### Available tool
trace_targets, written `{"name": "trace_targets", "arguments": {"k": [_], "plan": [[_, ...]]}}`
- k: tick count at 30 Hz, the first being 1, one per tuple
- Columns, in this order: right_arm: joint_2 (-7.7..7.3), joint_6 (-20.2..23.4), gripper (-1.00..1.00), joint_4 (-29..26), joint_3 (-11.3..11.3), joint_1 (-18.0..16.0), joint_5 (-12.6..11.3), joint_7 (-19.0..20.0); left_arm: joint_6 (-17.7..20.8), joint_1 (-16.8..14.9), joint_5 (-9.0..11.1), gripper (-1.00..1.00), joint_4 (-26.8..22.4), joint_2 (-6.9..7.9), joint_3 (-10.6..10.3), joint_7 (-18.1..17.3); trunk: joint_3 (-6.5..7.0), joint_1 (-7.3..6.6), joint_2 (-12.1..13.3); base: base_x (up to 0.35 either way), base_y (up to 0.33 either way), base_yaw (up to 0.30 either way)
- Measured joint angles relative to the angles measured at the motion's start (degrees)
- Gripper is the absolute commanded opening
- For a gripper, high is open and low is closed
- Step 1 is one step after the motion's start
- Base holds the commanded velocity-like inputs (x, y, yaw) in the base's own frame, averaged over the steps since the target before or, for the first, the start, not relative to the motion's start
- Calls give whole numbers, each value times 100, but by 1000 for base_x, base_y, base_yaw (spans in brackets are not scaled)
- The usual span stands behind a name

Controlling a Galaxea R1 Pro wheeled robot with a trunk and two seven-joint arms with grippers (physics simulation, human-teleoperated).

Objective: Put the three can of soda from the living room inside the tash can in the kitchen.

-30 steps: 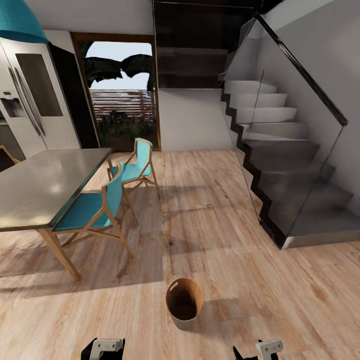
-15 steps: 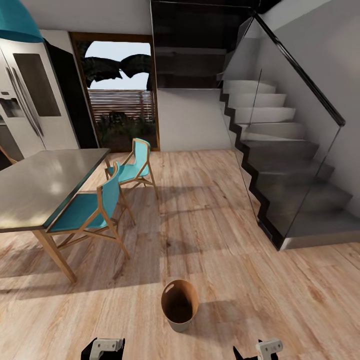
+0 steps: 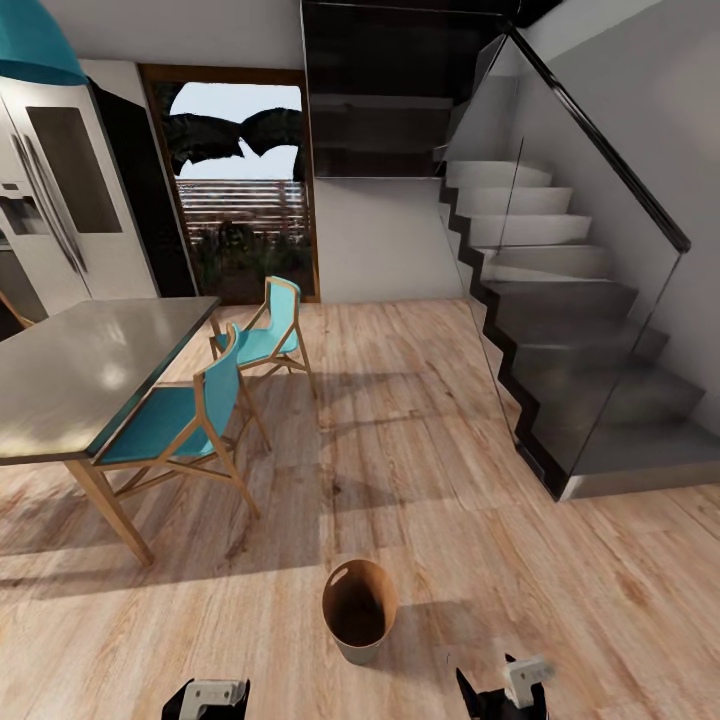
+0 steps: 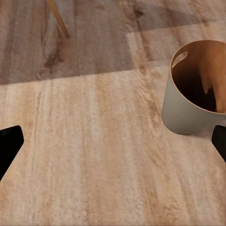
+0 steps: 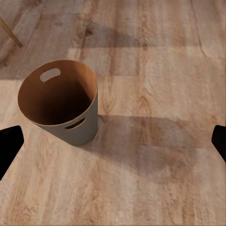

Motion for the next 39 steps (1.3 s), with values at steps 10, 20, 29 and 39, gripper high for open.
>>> {"name": "trace_targets", "arguments": {"k": [10, 20, 29, 39], "plan": [[161, 1545, 100, -1935, 194, 7, -5, 7, 5, 0, -19, 100, 17, 0, 7, -9, 0, 0, 0, 0, 0, 0], [174, 3711, 100, -3520, 354, -557, -14, 7, 7, 0, 3, 100, 19, 0, -5, -17, 1, 0, 0, 0, 0, 0], [262, 5425, 100, -3621, 412, -2304, -19, 0, 9, 0, 2, 100, 16, 4, -1, -24, 0, 0, 0, 0, 0, 0], [423, 6739, 100, -3168, 504, -3752, -7, -12, 9, 0, 11, 100, 12, 8, 0, -26, 0, 0, 0, 0, 0, 0]]}}
